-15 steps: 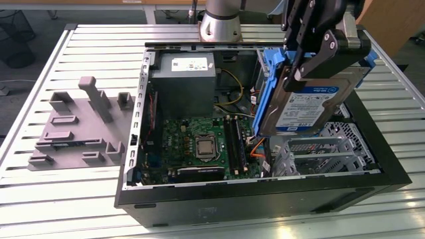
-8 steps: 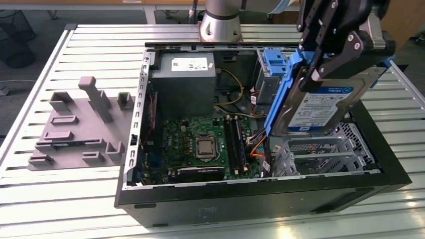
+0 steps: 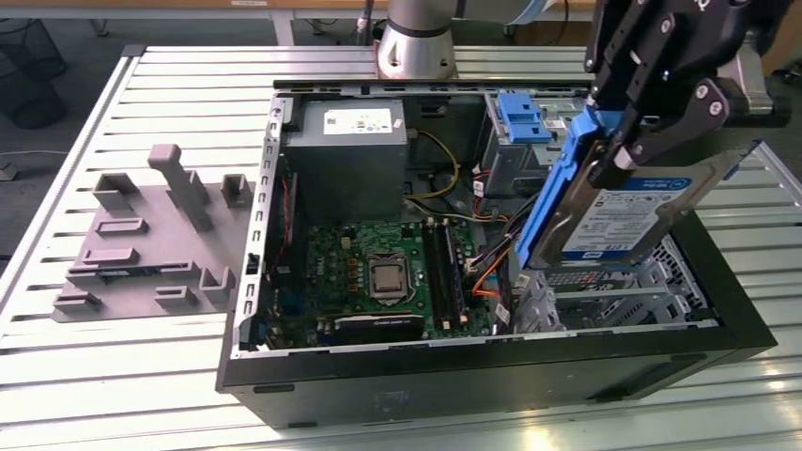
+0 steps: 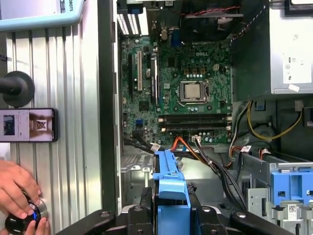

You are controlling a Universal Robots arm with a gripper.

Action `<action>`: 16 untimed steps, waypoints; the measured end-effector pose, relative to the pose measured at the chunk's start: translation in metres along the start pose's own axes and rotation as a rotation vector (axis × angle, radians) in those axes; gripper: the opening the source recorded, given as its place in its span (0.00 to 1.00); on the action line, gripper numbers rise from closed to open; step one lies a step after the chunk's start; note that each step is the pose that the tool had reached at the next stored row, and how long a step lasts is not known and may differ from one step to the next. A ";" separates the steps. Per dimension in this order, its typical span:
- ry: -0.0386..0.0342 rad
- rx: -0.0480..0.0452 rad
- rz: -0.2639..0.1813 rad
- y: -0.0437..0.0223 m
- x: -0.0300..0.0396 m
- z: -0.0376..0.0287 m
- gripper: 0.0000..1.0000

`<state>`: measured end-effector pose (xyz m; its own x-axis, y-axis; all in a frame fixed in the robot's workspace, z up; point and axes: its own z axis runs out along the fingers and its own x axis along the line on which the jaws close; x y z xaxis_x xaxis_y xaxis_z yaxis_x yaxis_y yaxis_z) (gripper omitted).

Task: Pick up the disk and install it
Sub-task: 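Insert the disk into the insertion slot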

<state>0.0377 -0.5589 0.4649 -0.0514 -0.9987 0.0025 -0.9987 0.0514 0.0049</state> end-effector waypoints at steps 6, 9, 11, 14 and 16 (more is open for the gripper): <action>0.0000 -0.0001 0.000 -0.0181 0.0019 0.0024 0.36; 0.0002 -0.0001 0.000 -0.0208 0.0019 0.0035 0.36; 0.0001 -0.0001 0.000 -0.0210 0.0021 0.0039 0.36; -0.0002 0.0000 0.000 -0.0233 0.0021 0.0051 0.36; 0.0000 0.0000 0.000 -0.0253 0.0022 0.0062 0.36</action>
<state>0.0628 -0.5624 0.4587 -0.0514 -0.9987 0.0025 -0.9987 0.0514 0.0049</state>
